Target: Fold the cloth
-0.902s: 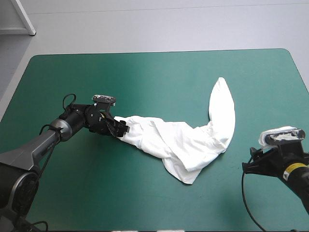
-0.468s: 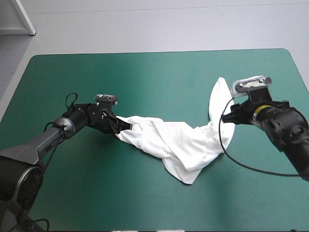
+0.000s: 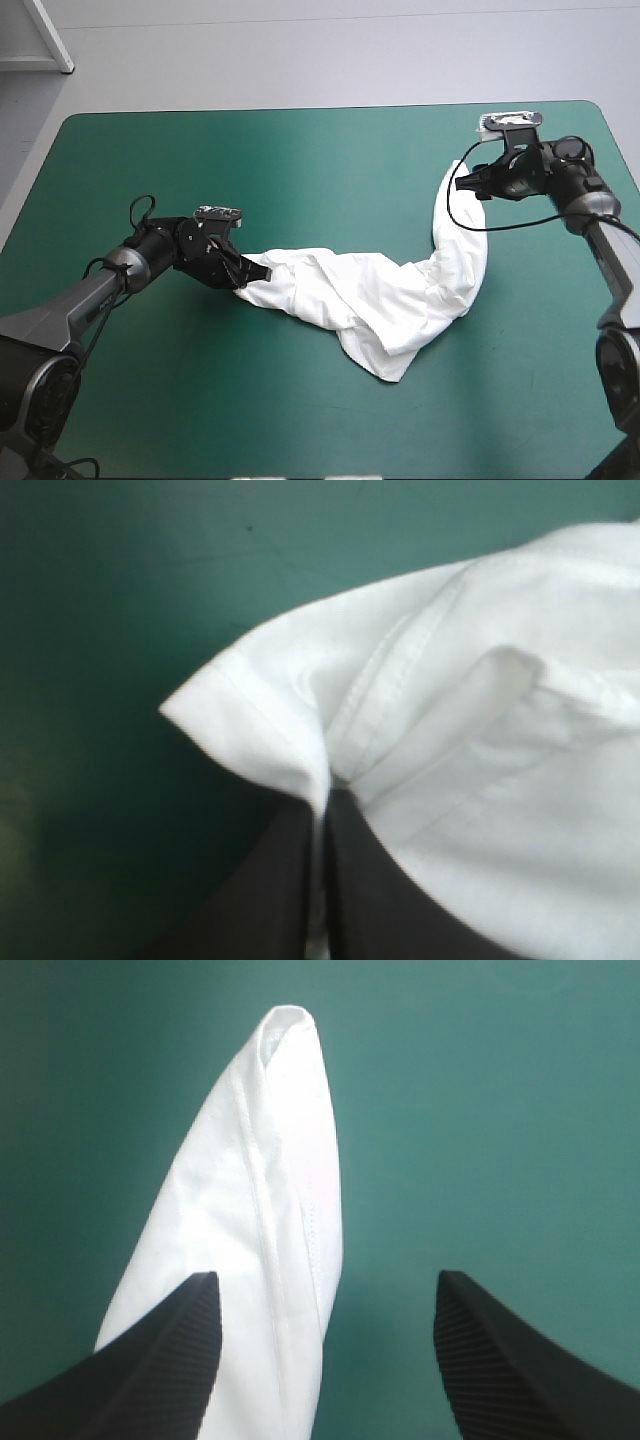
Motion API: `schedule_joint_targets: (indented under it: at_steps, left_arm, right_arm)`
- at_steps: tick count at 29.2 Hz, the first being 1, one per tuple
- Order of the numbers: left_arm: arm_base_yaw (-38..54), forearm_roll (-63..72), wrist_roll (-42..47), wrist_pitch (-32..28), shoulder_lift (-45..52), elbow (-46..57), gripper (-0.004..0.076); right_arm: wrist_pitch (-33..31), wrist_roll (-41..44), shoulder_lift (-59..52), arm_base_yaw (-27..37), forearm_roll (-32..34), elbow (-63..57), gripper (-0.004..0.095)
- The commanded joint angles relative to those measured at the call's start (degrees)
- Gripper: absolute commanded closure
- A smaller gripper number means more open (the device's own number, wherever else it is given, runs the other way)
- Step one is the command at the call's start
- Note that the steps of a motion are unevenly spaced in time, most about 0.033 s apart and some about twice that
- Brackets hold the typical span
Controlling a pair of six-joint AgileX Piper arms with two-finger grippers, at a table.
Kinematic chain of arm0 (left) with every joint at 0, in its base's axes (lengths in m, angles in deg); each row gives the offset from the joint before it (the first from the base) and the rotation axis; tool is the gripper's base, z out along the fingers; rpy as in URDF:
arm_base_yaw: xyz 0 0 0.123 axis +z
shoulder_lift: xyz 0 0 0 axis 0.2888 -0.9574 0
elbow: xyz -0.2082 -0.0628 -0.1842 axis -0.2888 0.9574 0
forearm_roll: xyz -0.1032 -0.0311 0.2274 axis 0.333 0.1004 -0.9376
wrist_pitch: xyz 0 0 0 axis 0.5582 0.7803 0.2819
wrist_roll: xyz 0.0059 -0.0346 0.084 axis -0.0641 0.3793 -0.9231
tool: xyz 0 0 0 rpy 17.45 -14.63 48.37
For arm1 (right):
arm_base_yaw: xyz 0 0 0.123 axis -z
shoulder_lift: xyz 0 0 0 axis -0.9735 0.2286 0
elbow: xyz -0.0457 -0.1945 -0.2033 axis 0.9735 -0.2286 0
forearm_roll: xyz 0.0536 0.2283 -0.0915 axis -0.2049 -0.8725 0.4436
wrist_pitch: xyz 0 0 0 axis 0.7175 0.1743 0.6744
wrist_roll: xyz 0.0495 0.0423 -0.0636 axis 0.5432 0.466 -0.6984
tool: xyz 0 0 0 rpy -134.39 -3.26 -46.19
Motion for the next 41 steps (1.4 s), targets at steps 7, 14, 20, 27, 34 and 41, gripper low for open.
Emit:
schedule_joint_targets:
  at_steps: [7,14,20,27,34,41]
  left_arm:
    - [-0.18,0.69,1.39,0.17,2.71,-1.06,0.0732]
    - [-0.18,0.67,1.53,0.16,2.71,-1.06,0.0732]
    - [-0.18,0.4,1.53,-0.15,2.71,-1.06,0.0732]
    - [-0.18,-3.19,1.73,0.64,9.26,-5.83,0.0732]
    - [-0.18,-13.18,4.45,8.18,20.17,-21.26,0.0732]
    - [-0.18,-23.59,4.56,17.72,27.33,-42.34,0.0732]
  right_arm:
    - [4.64,-6.07,11.91,1.0,-9.19,9.46,0.0333]
    - [4.53,-6.2,16.18,1.0,-9.34,11.07,0.0359]
    - [4.67,-6.62,18.53,1.0,-11.08,11.07,0.0861]
    - [2.83,-6.62,10.27,1.12,-8.99,14.42,0.0923]
    - [-1.18,-6.62,-3.45,1.12,-7.28,21.5,0.0923]
    - [-3.81,-6.39,-18.49,1.12,-5.64,25.67,0.0923]
